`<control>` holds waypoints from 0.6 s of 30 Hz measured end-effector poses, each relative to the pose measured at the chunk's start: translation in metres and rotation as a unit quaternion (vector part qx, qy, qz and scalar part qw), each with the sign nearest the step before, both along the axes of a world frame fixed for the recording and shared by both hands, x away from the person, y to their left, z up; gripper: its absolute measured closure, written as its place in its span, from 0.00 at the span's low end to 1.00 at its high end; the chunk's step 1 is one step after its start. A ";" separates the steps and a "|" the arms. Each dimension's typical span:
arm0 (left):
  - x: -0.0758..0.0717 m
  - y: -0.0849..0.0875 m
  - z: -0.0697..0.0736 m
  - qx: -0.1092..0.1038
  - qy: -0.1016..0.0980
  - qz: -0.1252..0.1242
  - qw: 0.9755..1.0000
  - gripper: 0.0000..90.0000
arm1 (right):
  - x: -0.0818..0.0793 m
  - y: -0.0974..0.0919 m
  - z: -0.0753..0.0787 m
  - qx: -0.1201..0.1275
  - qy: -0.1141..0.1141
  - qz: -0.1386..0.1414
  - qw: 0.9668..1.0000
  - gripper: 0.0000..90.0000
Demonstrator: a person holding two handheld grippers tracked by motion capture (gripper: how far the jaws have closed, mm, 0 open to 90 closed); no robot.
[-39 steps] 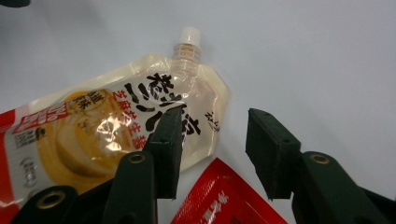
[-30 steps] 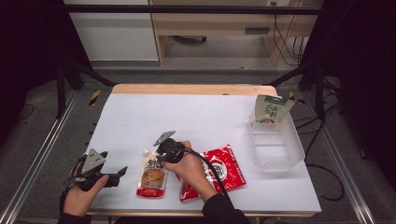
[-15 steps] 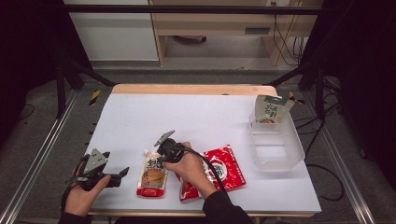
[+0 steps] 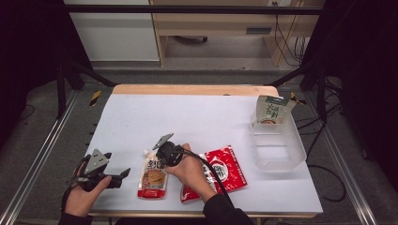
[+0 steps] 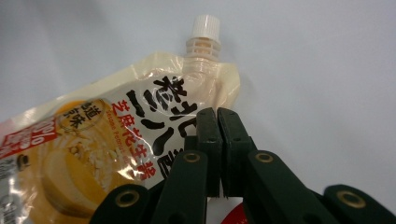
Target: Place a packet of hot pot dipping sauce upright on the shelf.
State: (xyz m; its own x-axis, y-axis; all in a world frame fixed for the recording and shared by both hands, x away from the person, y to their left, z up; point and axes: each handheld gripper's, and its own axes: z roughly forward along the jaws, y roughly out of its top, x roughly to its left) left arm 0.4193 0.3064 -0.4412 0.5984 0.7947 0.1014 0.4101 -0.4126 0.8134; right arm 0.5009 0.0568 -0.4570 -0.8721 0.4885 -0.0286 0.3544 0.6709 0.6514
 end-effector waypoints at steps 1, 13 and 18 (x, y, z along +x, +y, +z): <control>0.001 -0.002 0.002 0.001 0.003 -0.011 1.000 0.13 | -0.001 -0.002 0.004 0.009 -0.003 0.001 1.000 1.00; 0.026 -0.023 0.041 0.013 -0.007 -0.103 0.995 0.23 | -0.019 -0.026 0.059 0.075 -0.071 0.057 0.993 1.00; 0.037 -0.031 0.047 0.001 0.000 -0.147 0.989 0.27 | -0.024 -0.029 0.069 0.094 -0.081 0.080 0.989 1.00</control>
State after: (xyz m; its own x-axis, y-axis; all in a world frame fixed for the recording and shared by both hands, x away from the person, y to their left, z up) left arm 0.4567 0.2756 -0.3943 0.8040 0.5858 0.1024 0.2717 -0.5151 0.8129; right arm 0.4768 0.0280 -0.3878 -0.9300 0.3546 -0.0964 0.1342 0.5720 0.8092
